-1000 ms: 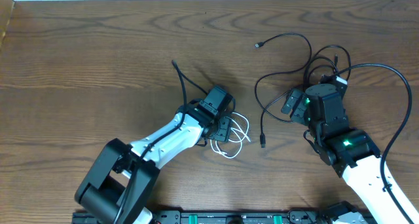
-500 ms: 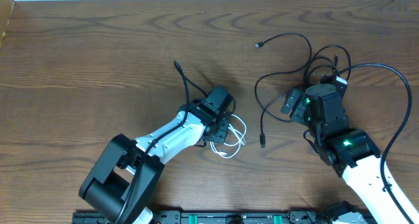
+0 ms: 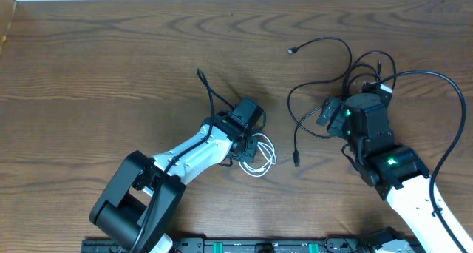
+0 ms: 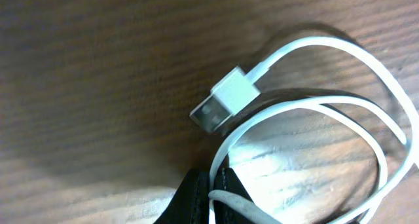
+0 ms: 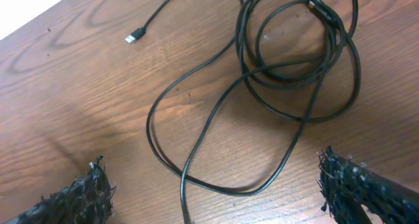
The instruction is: Untangle cables
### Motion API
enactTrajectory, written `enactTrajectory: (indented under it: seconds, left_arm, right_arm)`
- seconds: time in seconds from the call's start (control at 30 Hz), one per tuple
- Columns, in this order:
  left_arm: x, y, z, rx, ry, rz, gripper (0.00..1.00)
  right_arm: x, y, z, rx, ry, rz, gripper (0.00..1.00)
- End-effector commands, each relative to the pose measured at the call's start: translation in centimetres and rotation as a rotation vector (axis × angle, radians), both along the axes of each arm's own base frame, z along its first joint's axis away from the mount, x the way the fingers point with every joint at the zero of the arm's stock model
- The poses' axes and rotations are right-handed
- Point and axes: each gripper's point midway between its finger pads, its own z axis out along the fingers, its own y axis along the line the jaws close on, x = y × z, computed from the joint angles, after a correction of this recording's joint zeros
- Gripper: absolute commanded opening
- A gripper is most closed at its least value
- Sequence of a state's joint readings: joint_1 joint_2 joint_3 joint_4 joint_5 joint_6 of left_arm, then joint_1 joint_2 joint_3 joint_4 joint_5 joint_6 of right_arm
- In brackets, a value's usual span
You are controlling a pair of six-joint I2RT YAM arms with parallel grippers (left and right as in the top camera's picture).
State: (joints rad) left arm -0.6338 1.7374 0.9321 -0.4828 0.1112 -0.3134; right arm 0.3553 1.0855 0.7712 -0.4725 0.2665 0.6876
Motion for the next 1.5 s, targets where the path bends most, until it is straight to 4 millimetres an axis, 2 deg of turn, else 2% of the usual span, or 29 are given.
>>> enactTrajectory:
  seconds: [0.0, 0.23, 0.4, 0.53, 0.67, 0.77, 0.9, 1.03, 1.1, 1.17, 1.3, 1.47]
  left_arm:
    - [1.1, -0.1, 1.1, -0.018, -0.009, 0.027, 0.07]
    - [4.4, -0.2, 5.0, -0.101, -0.117, 0.089, 0.08]
    - [5.3, -1.3, 6.0, -0.166, -0.149, 0.127, 0.08]
    - [6.9, -2.3, 6.9, -0.271, -0.156, 0.342, 0.08]
    - [7.3, -2.6, 7.2, -0.361, -0.091, 0.619, 0.08]
    - [7.3, -2.6, 7.3, -0.395, -0.050, 0.746, 0.08]
    - [7.6, -3.0, 7.5, -0.440, -0.021, 0.800, 0.08]
    - [8.7, -4.2, 9.0, -0.590, 0.059, 0.843, 0.08]
    - [9.2, -4.0, 9.4, -0.627, 0.081, 0.872, 0.08]
    - [9.5, -3.6, 9.6, -0.649, 0.103, 0.899, 0.08]
    - [9.6, -3.3, 9.8, -0.680, 0.147, 0.898, 0.08]
    - [9.5, -3.3, 10.0, -0.692, 0.163, 0.895, 0.08]
  right_arm:
    - [0.2, -0.4, 0.1, -0.018, -0.009, -0.013, 0.99]
    - [0.2, -0.4, 0.1, -0.017, -0.009, -0.012, 0.99]
    - [0.1, 0.0, 0.0, 0.001, -0.001, 0.007, 0.99]
    - [-0.2, 1.4, -0.2, 0.056, 0.019, 0.067, 0.99]
    - [-0.8, 3.0, -0.6, 0.121, 0.056, 0.133, 0.98]
    - [-2.1, 4.2, -1.4, 0.242, 0.135, 0.118, 0.98]
    - [-4.3, 4.9, -2.9, 0.369, 0.271, 0.036, 0.99]
    - [-7.0, 5.9, -5.8, 0.531, 0.478, -0.112, 0.99]
    - [-7.5, 6.7, -6.9, 0.592, 0.531, -0.135, 0.99]
    - [-7.3, 7.5, -7.5, 0.639, 0.543, -0.127, 0.99]
    - [-5.3, 9.7, -7.6, 0.757, 0.466, -0.033, 0.99]
    - [-3.4, 9.7, -7.2, 0.820, 0.381, -0.088, 0.99]
